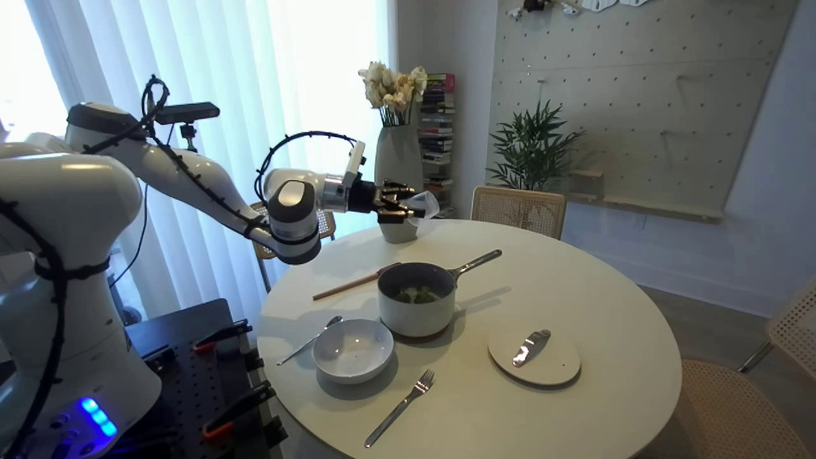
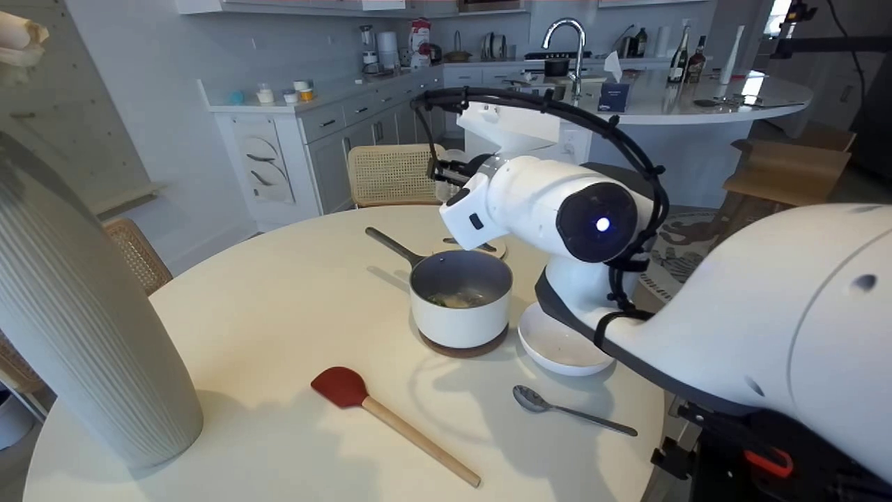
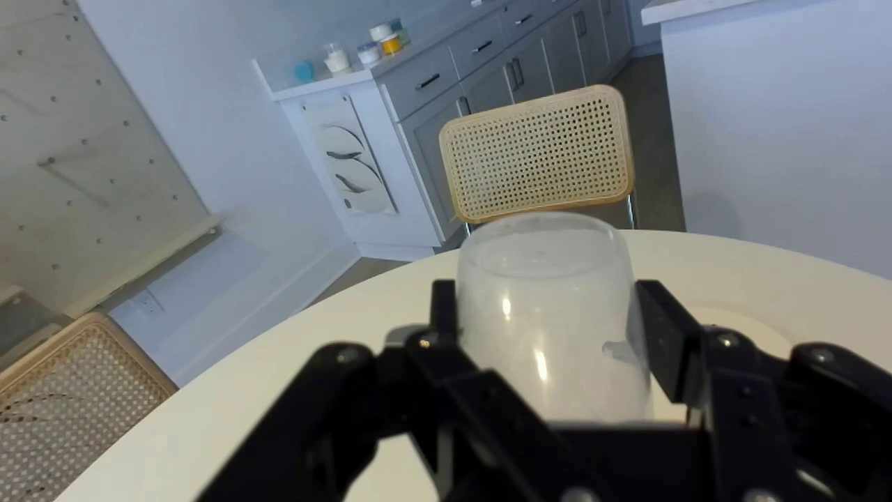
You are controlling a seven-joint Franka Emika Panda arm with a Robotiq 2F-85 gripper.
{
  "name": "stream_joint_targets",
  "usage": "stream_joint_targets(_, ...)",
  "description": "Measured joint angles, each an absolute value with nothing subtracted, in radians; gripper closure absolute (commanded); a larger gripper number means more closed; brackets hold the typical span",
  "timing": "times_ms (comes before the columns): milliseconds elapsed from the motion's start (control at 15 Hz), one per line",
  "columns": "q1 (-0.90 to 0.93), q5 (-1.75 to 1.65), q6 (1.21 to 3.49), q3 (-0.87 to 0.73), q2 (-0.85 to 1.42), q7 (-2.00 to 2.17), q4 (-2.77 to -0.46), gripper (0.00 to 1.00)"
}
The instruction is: Pour the contents of the colourless cup into the white pot
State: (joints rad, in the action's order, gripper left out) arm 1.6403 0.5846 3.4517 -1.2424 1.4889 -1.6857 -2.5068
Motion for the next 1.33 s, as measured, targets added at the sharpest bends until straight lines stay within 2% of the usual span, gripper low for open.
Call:
stream_joint_targets(267,1.633,0.611,3.451,-1.194,1.486,-1.665,-2.510,0.61)
stream_joint_targets(533,1.559,0.391,3.451,-1.155,1.477,-1.375,-2.491,0.61)
stream_joint_targets(933,1.370,0.093,3.452,-1.205,1.377,-1.130,-2.379,0.61)
stream_joint_targets(1333,1.134,-0.146,3.452,-1.211,1.144,-1.071,-2.234,0.61)
